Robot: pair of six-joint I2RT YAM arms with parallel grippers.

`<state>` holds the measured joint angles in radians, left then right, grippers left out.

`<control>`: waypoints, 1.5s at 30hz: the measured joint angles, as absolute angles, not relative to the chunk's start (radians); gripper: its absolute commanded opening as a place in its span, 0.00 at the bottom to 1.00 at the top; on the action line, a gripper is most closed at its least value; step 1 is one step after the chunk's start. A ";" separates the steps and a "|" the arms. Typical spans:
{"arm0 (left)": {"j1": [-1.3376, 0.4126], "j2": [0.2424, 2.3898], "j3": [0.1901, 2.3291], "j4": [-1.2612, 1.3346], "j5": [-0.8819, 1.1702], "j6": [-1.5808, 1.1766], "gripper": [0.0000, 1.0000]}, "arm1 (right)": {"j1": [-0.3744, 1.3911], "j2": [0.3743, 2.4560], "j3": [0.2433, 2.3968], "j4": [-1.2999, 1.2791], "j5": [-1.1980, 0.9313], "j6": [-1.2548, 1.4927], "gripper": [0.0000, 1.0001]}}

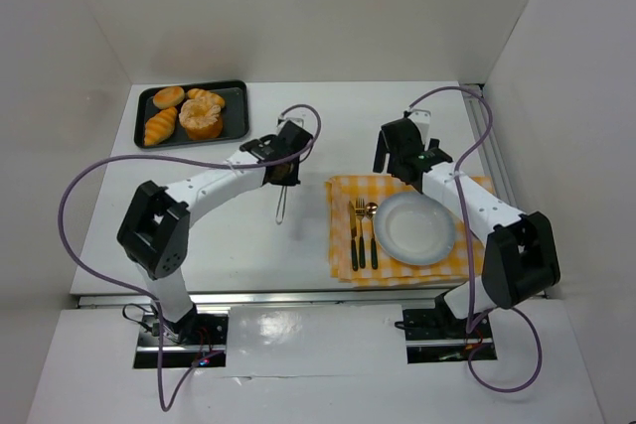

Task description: Place the bread

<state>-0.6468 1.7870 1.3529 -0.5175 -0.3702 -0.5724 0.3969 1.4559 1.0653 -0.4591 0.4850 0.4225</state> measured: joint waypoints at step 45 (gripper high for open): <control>-0.247 1.850 1.861 -0.901 -0.382 -0.395 0.65 | 0.423 1.444 1.102 -0.459 0.459 0.421 1.00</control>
